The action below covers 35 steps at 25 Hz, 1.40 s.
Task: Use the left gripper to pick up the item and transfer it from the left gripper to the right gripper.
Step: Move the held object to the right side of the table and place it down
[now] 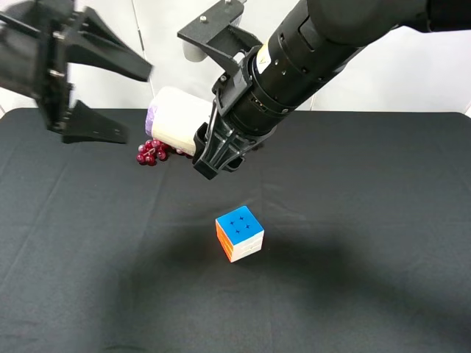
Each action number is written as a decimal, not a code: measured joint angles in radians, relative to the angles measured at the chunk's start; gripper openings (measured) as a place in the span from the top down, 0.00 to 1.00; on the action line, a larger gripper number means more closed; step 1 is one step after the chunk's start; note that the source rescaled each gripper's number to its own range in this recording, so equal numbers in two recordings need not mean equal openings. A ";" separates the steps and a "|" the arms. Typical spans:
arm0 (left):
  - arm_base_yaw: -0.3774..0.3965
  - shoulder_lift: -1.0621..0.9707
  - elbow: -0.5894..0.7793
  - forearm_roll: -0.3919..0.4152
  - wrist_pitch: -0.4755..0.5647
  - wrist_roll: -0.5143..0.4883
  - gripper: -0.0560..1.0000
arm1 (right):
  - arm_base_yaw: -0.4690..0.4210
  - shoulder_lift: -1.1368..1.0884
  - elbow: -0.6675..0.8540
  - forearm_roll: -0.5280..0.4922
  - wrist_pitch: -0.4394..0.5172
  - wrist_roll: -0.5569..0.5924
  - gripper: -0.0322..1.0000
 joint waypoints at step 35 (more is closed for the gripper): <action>0.147 -0.847 0.000 0.488 -0.016 -0.233 0.00 | 0.000 0.000 0.000 0.019 0.013 0.053 0.94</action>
